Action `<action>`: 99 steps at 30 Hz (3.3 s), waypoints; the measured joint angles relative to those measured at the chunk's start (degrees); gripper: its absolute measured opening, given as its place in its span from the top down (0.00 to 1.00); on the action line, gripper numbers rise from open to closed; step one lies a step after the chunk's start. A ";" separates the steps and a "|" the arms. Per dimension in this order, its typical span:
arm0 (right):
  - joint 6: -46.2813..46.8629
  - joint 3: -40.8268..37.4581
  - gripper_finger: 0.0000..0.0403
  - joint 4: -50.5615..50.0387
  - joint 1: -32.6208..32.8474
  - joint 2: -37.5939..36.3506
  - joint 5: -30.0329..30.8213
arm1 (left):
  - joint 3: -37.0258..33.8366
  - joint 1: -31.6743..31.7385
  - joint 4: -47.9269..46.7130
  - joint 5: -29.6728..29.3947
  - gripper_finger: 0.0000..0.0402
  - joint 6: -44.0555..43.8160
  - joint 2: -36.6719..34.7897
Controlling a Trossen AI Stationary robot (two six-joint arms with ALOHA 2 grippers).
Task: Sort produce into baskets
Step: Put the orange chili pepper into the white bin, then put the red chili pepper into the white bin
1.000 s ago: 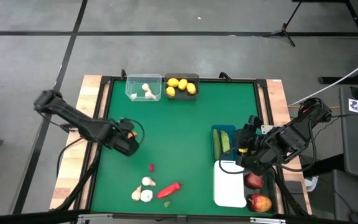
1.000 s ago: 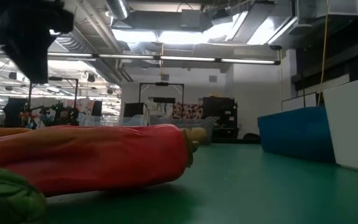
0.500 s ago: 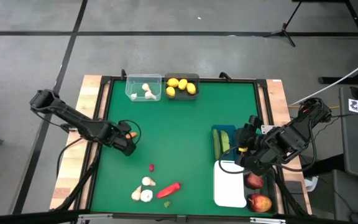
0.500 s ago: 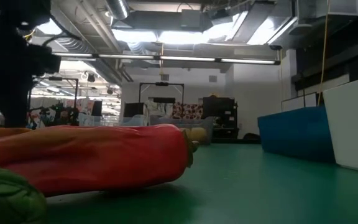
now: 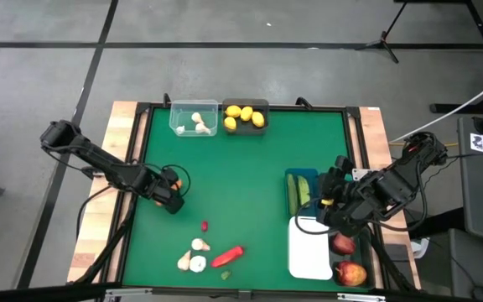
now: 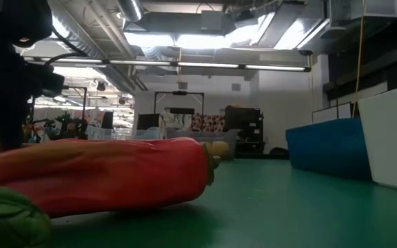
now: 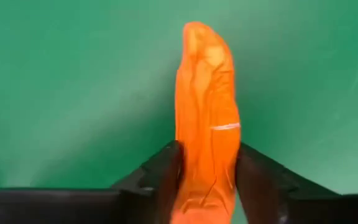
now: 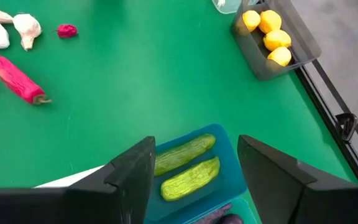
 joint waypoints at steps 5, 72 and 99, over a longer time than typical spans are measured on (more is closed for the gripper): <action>-0.16 0.00 0.43 0.63 0.01 0.02 -0.07 | 0.02 0.01 5.43 -0.49 0.81 0.36 0.08; -0.25 0.00 0.43 1.60 0.01 0.00 -1.66 | 73.24 6.20 67.34 15.30 0.58 98.18 71.14; -1.49 0.00 0.43 1.19 0.01 -0.02 -0.35 | 72.68 -7.73 -8.13 6.14 0.42 45.90 47.96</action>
